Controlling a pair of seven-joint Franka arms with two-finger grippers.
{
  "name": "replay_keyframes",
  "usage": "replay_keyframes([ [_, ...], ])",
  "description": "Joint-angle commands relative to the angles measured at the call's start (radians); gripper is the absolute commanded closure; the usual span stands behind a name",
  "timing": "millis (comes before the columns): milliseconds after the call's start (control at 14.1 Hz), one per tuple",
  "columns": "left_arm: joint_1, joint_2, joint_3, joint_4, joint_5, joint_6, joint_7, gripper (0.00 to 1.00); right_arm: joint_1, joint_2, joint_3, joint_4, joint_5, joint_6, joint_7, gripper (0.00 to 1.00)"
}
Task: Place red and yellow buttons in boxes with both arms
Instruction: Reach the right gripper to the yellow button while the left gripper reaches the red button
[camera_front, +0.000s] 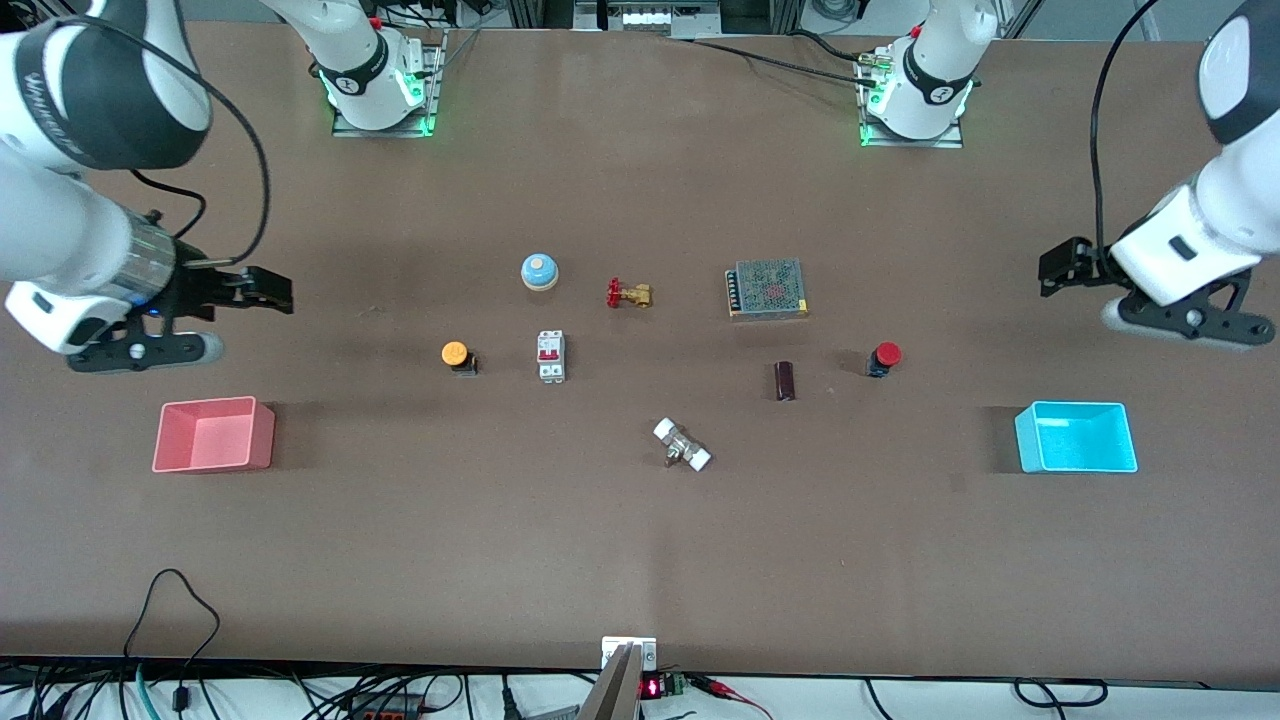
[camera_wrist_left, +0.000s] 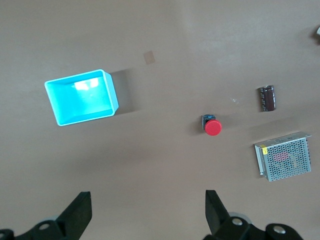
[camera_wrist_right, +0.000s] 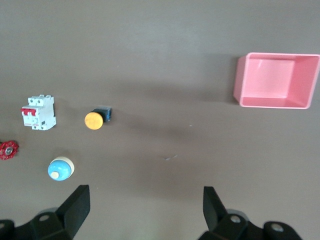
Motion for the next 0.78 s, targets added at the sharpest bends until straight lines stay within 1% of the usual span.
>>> replay_keyframes([
  [0, -0.043, 0.117, 0.002, 0.048, -0.019, 0.004, -0.113, 0.0, 0.046, 0.007, -0.003, -0.029, 0.017, 0.034, 0.012, 0.0],
  [71, -0.069, 0.144, -0.001, 0.042, -0.016, 0.042, -0.167, 0.0, 0.052, 0.004, -0.001, -0.072, 0.017, 0.081, 0.029, 0.0],
  [213, -0.099, 0.184, -0.001, -0.002, -0.013, 0.116, -0.181, 0.0, 0.069, -0.004, 0.008, -0.149, 0.017, 0.178, 0.072, 0.0],
  [283, -0.097, 0.188, -0.001, -0.055, -0.013, 0.183, -0.181, 0.0, 0.069, -0.009, 0.032, -0.194, 0.017, 0.241, 0.079, 0.0],
  [425, -0.111, 0.182, -0.004, -0.193, -0.013, 0.335, -0.184, 0.0, 0.069, -0.01, 0.063, -0.29, 0.015, 0.379, 0.151, 0.0],
  [496, -0.114, 0.181, -0.002, -0.252, -0.013, 0.393, -0.189, 0.0, 0.067, -0.009, 0.1, -0.331, 0.003, 0.448, 0.184, 0.0],
  [567, -0.114, 0.179, -0.002, -0.292, -0.013, 0.442, -0.19, 0.0, 0.067, -0.006, 0.115, -0.374, 0.0, 0.512, 0.211, 0.0],
  [709, -0.12, 0.178, -0.004, -0.359, -0.013, 0.513, -0.222, 0.0, 0.072, 0.001, 0.128, -0.478, -0.002, 0.678, 0.228, 0.0],
])
